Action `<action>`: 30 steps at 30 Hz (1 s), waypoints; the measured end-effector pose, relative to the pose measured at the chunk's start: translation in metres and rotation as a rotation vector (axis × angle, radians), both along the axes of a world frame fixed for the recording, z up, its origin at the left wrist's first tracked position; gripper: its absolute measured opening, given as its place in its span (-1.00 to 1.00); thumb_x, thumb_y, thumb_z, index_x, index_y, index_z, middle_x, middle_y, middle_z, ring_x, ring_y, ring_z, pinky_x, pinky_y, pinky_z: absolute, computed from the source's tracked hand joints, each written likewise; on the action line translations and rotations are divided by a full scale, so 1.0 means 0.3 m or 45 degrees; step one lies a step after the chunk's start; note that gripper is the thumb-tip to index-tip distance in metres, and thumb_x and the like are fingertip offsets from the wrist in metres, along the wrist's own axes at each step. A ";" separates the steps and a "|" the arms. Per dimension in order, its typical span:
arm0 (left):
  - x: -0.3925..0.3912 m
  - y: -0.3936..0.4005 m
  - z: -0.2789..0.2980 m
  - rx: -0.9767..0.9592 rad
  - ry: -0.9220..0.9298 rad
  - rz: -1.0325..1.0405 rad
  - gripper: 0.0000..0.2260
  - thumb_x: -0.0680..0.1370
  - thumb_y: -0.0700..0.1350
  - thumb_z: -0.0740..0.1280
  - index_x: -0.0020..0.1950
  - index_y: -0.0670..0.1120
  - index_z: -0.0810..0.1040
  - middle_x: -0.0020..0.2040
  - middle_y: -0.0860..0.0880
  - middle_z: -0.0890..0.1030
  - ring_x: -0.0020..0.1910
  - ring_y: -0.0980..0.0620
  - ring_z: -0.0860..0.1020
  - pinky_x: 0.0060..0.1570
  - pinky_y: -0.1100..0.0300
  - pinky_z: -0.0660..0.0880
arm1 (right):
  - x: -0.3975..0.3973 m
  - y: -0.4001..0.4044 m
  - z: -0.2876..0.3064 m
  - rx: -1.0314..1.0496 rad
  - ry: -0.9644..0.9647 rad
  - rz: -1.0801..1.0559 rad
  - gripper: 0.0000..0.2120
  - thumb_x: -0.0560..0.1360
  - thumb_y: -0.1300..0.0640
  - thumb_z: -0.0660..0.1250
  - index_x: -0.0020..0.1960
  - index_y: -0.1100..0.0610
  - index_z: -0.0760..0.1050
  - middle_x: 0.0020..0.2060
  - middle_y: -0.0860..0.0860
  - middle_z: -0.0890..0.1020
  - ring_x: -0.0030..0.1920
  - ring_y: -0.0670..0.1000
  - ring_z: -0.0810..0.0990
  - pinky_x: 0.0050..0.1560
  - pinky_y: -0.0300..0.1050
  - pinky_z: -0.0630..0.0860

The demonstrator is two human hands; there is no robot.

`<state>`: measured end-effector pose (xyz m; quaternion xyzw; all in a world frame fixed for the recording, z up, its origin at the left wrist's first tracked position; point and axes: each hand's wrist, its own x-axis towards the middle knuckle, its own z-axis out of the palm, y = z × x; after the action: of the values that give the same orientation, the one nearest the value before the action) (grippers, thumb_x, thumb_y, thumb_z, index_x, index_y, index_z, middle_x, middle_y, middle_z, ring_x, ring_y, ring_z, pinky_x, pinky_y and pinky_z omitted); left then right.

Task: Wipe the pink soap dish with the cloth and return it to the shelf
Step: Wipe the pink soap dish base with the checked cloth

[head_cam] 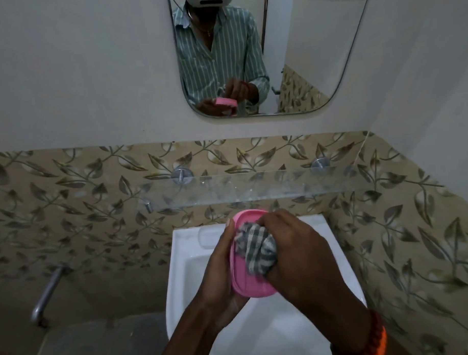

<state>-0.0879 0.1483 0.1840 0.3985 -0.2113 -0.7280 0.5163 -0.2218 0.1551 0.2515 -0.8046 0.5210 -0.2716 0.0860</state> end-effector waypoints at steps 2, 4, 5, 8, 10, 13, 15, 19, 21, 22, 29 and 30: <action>0.023 -0.014 0.018 0.014 0.011 0.003 -0.36 0.38 0.26 0.30 0.31 -0.13 0.58 0.17 -0.24 0.71 0.15 -0.24 0.68 0.24 -0.20 0.58 | 0.017 0.057 -0.023 0.048 -0.032 0.124 -0.61 0.38 -0.01 0.47 0.17 0.06 0.54 0.02 -0.03 0.61 -0.07 0.01 0.61 0.00 -0.09 0.62; 0.044 -0.018 0.017 0.031 0.021 -0.025 -0.29 0.37 0.28 0.32 0.37 -0.15 0.55 0.22 -0.31 0.68 0.19 -0.30 0.65 0.28 -0.24 0.54 | 0.018 0.098 -0.039 0.003 0.048 0.175 -0.65 0.40 -0.04 0.43 0.14 0.05 0.56 -0.02 -0.03 0.63 -0.13 0.00 0.63 -0.11 -0.16 0.62; 0.051 -0.018 0.011 0.018 0.022 -0.053 -0.31 0.39 0.29 0.30 0.36 -0.14 0.56 0.20 -0.29 0.69 0.15 -0.29 0.68 0.23 -0.21 0.57 | 0.009 0.098 -0.041 -0.001 0.093 0.168 -0.67 0.38 -0.05 0.43 0.10 0.03 0.57 -0.05 -0.05 0.62 -0.18 -0.01 0.63 -0.21 -0.19 0.61; 0.053 -0.016 0.010 -0.016 0.020 -0.069 -0.38 0.43 0.30 0.23 0.31 -0.08 0.59 0.15 -0.23 0.72 0.09 -0.22 0.72 0.11 -0.13 0.65 | -0.022 0.071 -0.034 -0.018 0.200 0.103 -0.70 0.31 -0.05 0.50 -0.03 0.04 0.56 -0.18 -0.05 0.59 -0.31 -0.04 0.59 -0.36 -0.28 0.46; 0.045 -0.010 0.008 -0.018 -0.018 -0.072 -0.43 0.44 0.29 0.21 0.27 -0.05 0.60 0.12 -0.19 0.74 0.06 -0.18 0.74 0.02 -0.09 0.69 | -0.037 0.044 -0.033 -0.045 0.235 0.041 -0.63 0.28 -0.03 0.57 -0.02 0.11 0.57 -0.17 0.00 0.62 -0.31 -0.02 0.59 -0.37 -0.22 0.52; 0.024 0.003 0.000 -0.092 -0.107 -0.095 -0.53 0.47 0.24 0.19 0.21 0.02 0.62 0.04 -0.11 0.78 -0.03 -0.10 0.76 -0.08 -0.02 0.71 | -0.048 -0.017 0.001 -0.080 0.211 -0.094 -0.56 0.24 0.05 0.61 0.02 0.15 0.56 -0.12 0.04 0.61 -0.29 -0.02 0.57 -0.36 -0.21 0.53; 0.009 0.007 0.014 -0.133 -0.210 -0.085 -0.56 0.50 0.19 0.18 0.23 0.01 0.60 0.01 -0.08 0.78 -0.04 -0.08 0.75 -0.02 -0.02 0.70 | -0.042 -0.047 0.028 -0.149 0.215 -0.133 -0.61 0.25 0.09 0.60 -0.01 0.16 0.54 -0.16 0.04 0.59 -0.32 -0.04 0.51 -0.43 -0.17 0.53; 0.010 -0.012 0.023 -0.276 -0.368 -0.081 -0.61 0.49 0.24 0.15 0.20 0.17 0.59 0.01 0.10 0.77 0.01 0.06 0.74 -0.08 0.15 0.69 | -0.034 -0.045 0.021 -0.098 0.079 -0.235 -0.75 0.32 0.10 0.50 -0.13 0.03 0.44 -0.29 -0.08 0.52 -0.39 -0.08 0.43 -0.43 -0.20 0.38; 0.023 -0.019 0.017 -0.275 -0.330 -0.068 -0.60 0.44 0.28 0.15 0.14 0.16 0.61 -0.02 0.09 0.78 -0.01 0.04 0.74 -0.13 0.16 0.68 | -0.022 -0.028 -0.005 0.140 -0.017 -0.280 -0.72 0.31 0.06 0.50 -0.22 -0.07 0.37 -0.36 -0.14 0.50 -0.38 -0.13 0.49 -0.37 -0.27 0.38; 0.035 -0.022 0.013 -0.237 -0.299 -0.040 -0.58 0.42 0.27 0.16 0.12 0.13 0.60 -0.06 0.05 0.79 -0.03 0.01 0.74 -0.12 0.11 0.68 | -0.011 -0.012 -0.026 0.264 -0.049 -0.266 -0.72 0.29 0.05 0.51 -0.23 -0.07 0.39 -0.37 -0.14 0.53 -0.36 -0.16 0.53 -0.37 -0.30 0.42; 0.021 -0.017 -0.004 -0.047 -0.053 0.062 -0.49 0.44 0.27 0.20 0.16 -0.01 0.67 0.00 -0.12 0.78 -0.06 -0.10 0.76 -0.21 0.02 0.70 | 0.011 -0.014 -0.083 0.039 -0.159 -0.290 -0.76 0.35 0.08 0.53 -0.13 0.08 0.49 -0.27 -0.07 0.59 -0.30 -0.07 0.56 -0.31 -0.26 0.52; 0.004 -0.013 -0.019 -0.045 -0.082 0.069 -0.53 0.47 0.25 0.20 0.10 0.00 0.73 0.00 -0.10 0.79 -0.09 -0.06 0.77 -0.24 0.09 0.70 | 0.012 -0.037 -0.070 -0.066 -0.156 -0.315 -0.78 0.36 0.09 0.52 -0.14 0.10 0.49 -0.28 -0.06 0.57 -0.34 -0.07 0.53 -0.36 -0.25 0.49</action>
<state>-0.0867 0.1445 0.1784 0.4180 -0.2300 -0.6966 0.5358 -0.2183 0.1439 0.2306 -0.7181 0.6028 -0.3421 0.0628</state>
